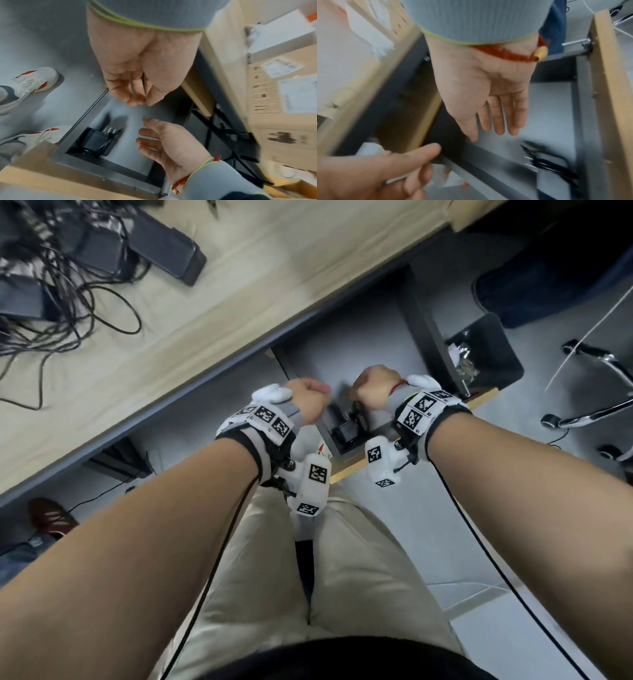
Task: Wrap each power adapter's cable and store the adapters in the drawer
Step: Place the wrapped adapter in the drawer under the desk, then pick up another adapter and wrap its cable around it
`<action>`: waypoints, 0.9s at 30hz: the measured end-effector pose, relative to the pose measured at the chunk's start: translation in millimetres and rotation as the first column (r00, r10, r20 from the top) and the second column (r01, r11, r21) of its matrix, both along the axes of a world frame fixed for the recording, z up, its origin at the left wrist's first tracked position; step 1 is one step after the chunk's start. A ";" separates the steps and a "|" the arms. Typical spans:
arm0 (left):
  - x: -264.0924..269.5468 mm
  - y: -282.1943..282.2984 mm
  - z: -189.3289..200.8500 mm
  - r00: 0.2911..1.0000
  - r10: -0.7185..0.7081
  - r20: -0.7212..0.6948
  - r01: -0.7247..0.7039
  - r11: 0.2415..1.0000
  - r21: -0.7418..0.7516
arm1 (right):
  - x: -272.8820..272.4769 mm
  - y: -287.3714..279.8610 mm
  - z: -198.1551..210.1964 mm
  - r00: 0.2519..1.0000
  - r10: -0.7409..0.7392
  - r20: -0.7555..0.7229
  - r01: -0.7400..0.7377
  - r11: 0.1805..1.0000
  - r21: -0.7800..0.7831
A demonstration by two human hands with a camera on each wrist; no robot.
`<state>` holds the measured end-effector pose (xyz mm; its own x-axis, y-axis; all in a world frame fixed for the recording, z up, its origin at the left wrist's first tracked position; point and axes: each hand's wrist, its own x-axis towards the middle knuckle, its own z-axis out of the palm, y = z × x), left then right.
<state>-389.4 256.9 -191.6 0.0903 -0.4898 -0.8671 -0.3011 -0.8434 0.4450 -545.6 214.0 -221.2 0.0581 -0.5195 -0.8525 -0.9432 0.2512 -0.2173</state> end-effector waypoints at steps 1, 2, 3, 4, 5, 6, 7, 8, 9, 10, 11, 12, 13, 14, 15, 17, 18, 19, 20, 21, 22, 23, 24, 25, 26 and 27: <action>0.4 -2.0 11.6 1.000 -0.006 -0.011 0.006 1.000 -0.017 | 3.5 -3.1 11.8 0.997 -0.060 0.042 0.061 0.998 -0.019; 1.3 -5.3 22.4 1.000 -0.018 -0.016 0.017 0.999 -0.035 | 7.3 -8.2 21.8 0.986 -0.142 0.085 0.146 0.989 -0.038; 6.2 -10.0 39.7 1.000 -0.016 -0.017 0.015 0.998 -0.061 | 12.5 -14.7 39.8 0.972 -0.195 0.133 0.204 0.977 -0.055; 13.1 -13.9 56.8 1.000 -0.006 -0.022 0.004 0.996 -0.090 | 19.6 -20.5 58.4 0.957 -0.232 0.175 0.245 0.968 -0.054; 22.2 -17.8 72.0 1.000 0.016 -0.026 -0.019 0.992 -0.121 | 27.6 -26.2 76.5 0.941 -0.258 0.221 0.277 0.959 -0.059; 34.9 -21.8 89.8 0.999 0.044 -0.020 -0.047 0.986 -0.158 | 39.9 -32.8 98.9 0.928 -0.268 0.258 0.296 0.953 -0.072; 44.1 -26.1 102.5 0.998 0.066 -0.007 -0.066 0.980 -0.186 | 47.9 -38.1 115.5 0.917 -0.277 0.285 0.311 0.947 -0.078; 53.6 -30.1 112.9 0.997 0.080 0.014 -0.075 0.975 -0.209 | 56.6 -43.8 127.6 0.918 -0.262 0.297 0.302 0.948 -0.100; 63.6 -33.7 122.7 0.996 0.086 0.034 -0.076 0.969 -0.233 | 65.8 -48.6 140.3 0.921 -0.238 0.308 0.287 0.950 -0.124; 71.5 -35.7 130.2 0.994 0.092 0.053 -0.076 0.966 -0.247 | 72.5 -51.9 149.6 0.922 -0.221 0.318 0.277 0.950 -0.142; 86.8 -37.5 143.1 0.990 0.123 0.076 -0.100 0.963 -0.252 | 86.8 -55.6 162.8 0.922 -0.199 0.332 0.265 0.950 -0.168; 107.5 -40.8 156.8 0.983 0.166 0.083 -0.139 0.954 -0.264 | 106.0 -61.6 177.2 0.924 -0.178 0.339 0.252 0.949 -0.188; 120.7 -44.0 164.0 0.979 0.186 0.081 -0.157 0.949 -0.275 | 116.6 -67.4 188.1 0.921 -0.162 0.354 0.245 0.948 -0.204; 132.8 -46.5 167.9 0.977 0.195 0.083 -0.165 0.945 -0.282 | 127.0 -72.3 195.8 0.924 -0.138 0.356 0.229 0.946 -0.228; 153.7 -48.9 175.7 0.972 0.215 0.096 -0.179 0.939 -0.293 | 147.4 -77.3 205.6 0.925 -0.103 0.367 0.204 0.947 -0.248; 196.2 -48.6 184.7 0.959 0.261 0.109 -0.219 0.928 -0.301 | 191.8 -79.9 217.1 0.918 -0.066 0.390 0.184 0.944 -0.272; 211.3 -48.1 185.0 0.952 0.284 0.109 -0.241 0.922 -0.303 | 207.4 -80.8 218.9 0.917 -0.058 0.394 0.183 0.940 -0.287; 226.3 -48.0 184.8 0.944 0.311 0.107 -0.268 0.917 -0.296 | 222.9 -82.4 219.7 0.919 -0.040 0.392 0.175 0.933 -0.314; 240.4 -47.2 185.1 0.936 0.337 0.097 -0.298 0.910 -0.288 | 236.6 -84.7 218.2 0.930 -0.031 0.366 0.164 0.926 -0.339; 252.3 -45.8 184.7 0.929 0.358 0.089 -0.323 0.906 -0.272 | 247.3 -85.5 214.0 0.945 -0.016 0.325 0.143 0.918 -0.371; 273.7 -45.1 184.2 0.919 0.384 0.085 -0.351 0.899 -0.263 | 267.1 -88.3 209.6 0.961 0.000 0.277 0.115 0.909 -0.402; 284.6 -44.1 184.2 0.914 0.397 0.082 -0.365 0.894 -0.260 | 275.1 -90.1 205.0 0.976 -0.002 0.219 0.095 0.903 -0.419; 295.0 -43.4 183.4 0.911 0.404 0.081 -0.373 0.892 -0.255 | 281.5 -93.0 197.9 0.989 -0.009 0.150 0.072 0.903 -0.423; 314.7 -44.2 182.0 0.909 0.409 0.078 -0.379 0.890 -0.253 | 296.0 -96.1 190.3 0.997 -0.013 0.083 0.047 0.905 -0.423; 324.1 -44.2 181.3 0.913 0.401 0.074 -0.372 0.893 -0.253 | 300.1 -97.5 183.6 1.000 -0.027 0.009 0.028 0.915 -0.403; 330.5 -44.7 180.6 0.915 0.397 0.072 -0.368 0.895 -0.253 | 300.6 -99.3 175.1 0.997 -0.037 -0.067 0.009 0.923 -0.385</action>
